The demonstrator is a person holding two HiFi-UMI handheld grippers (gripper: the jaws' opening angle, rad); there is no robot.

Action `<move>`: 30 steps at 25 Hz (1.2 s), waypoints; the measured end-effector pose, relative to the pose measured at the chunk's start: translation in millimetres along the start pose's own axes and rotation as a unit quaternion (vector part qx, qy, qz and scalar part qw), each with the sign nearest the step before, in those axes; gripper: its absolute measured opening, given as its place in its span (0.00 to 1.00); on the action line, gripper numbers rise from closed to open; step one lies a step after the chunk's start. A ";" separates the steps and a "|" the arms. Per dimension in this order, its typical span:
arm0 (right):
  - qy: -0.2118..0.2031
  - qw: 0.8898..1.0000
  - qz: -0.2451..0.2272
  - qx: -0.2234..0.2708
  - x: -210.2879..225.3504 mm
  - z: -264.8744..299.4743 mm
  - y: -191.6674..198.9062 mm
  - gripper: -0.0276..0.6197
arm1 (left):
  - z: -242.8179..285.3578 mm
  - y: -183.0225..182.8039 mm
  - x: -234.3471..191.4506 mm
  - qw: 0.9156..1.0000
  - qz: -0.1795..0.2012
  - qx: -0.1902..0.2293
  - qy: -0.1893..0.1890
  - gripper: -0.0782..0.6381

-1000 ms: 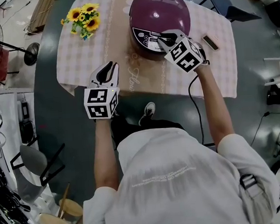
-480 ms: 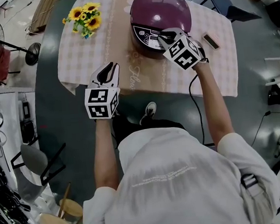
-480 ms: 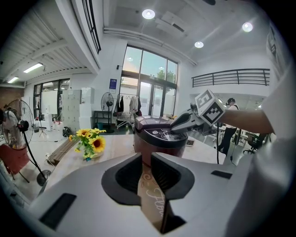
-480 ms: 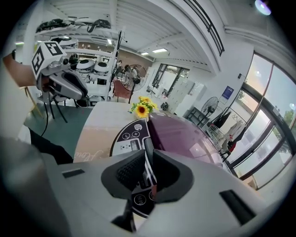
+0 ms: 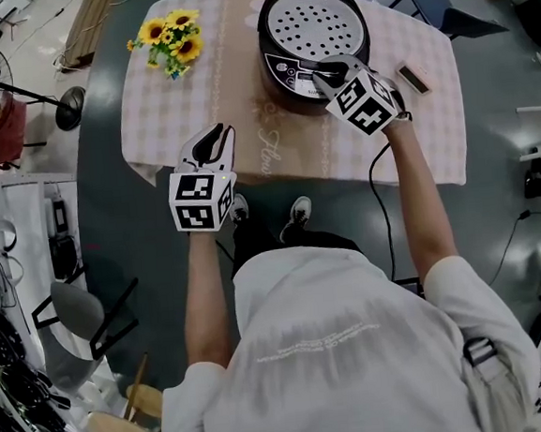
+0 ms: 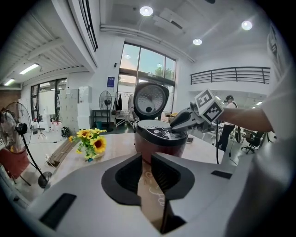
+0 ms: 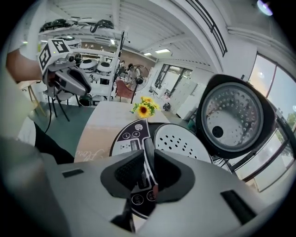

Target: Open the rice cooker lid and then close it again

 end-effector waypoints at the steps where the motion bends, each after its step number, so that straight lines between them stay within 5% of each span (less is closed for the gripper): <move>1: 0.001 1.000 0.003 -0.003 0.2 1.3 0.5 0.14 | 0.5 -0.2 -2.8 1.000 0.001 -0.002 0.002 0.21; 18: 0.020 0.996 0.081 -0.011 0.1 7.4 2.8 0.17 | 35.1 -54.8 -37.7 0.997 0.042 0.022 0.066 0.21; 21: 0.030 0.988 0.153 0.013 7.2 -0.5 6.5 0.33 | 40.1 -70.9 -43.4 0.995 0.058 0.035 0.076 0.21; 30: 0.102 0.935 0.299 0.164 37.1 -71.6 -4.1 0.30 | 57.3 -127.9 -60.5 0.985 0.104 0.091 0.104 0.21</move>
Point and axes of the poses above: the fingertips, and each gripper's own axes: z forward along the fingers, x to its right, y out of its underside, the point moved 9 cm from there along -z, backward along the fingers, and after that the axes turned 9 degrees about z, right-handed, at the moved point
